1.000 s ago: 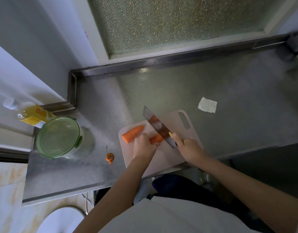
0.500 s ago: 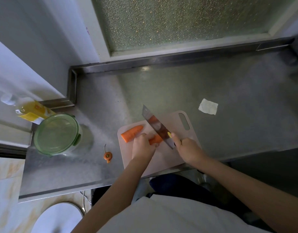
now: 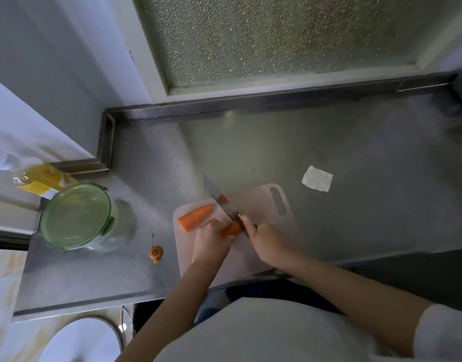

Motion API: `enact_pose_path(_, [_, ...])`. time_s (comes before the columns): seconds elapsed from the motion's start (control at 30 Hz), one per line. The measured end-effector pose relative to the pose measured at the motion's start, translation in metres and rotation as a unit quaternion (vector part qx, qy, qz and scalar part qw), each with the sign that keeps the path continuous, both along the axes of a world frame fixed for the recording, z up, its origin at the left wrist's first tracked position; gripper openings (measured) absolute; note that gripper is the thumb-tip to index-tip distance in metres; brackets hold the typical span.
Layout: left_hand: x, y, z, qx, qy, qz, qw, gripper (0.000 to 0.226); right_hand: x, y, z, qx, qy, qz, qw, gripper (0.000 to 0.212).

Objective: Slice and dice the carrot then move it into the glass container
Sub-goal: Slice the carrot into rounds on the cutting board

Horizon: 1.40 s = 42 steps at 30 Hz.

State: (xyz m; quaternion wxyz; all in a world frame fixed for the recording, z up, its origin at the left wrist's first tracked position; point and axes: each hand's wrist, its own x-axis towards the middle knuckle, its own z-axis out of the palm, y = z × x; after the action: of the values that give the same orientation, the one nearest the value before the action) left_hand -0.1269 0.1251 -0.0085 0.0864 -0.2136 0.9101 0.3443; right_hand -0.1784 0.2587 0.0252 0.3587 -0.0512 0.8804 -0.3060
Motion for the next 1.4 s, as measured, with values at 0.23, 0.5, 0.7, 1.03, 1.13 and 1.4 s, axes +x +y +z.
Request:
enact_pose_path(0.23, [0.001,0.003,-0.002,0.017,-0.005,0.029,0.999,0.008,0.008,0.015,-0.007,0.068,0.031,0.020,0.997,0.072])
enact_pose_path(0.5, [-0.001,0.001,0.008,0.028,-0.008,0.024,0.999,0.010,0.017,0.021,-0.009,0.045,0.013,-0.008,0.999,0.071])
enact_pose_path(0.7, [0.004,0.004,0.011,0.031,-0.019,0.025,0.999,0.014,0.022,0.010,-0.016,0.010,0.036,-0.010,0.999,0.067])
enact_pose_path(1.03, [0.009,0.005,0.001,0.023,0.013,0.034,0.999,0.015,0.013,0.015,-0.019,-0.016,0.048,-0.014,0.999,0.061])
enact_pose_path(1.13, [0.009,0.005,0.000,0.032,0.021,0.040,0.998,0.019,0.013,0.015,-0.018,-0.031,0.068,-0.041,0.996,0.060])
enact_pose_path(1.4, [0.010,0.005,0.001,0.018,0.040,0.031,0.999,0.025,0.014,0.018,-0.016,-0.021,0.084,-0.051,0.995,0.061])
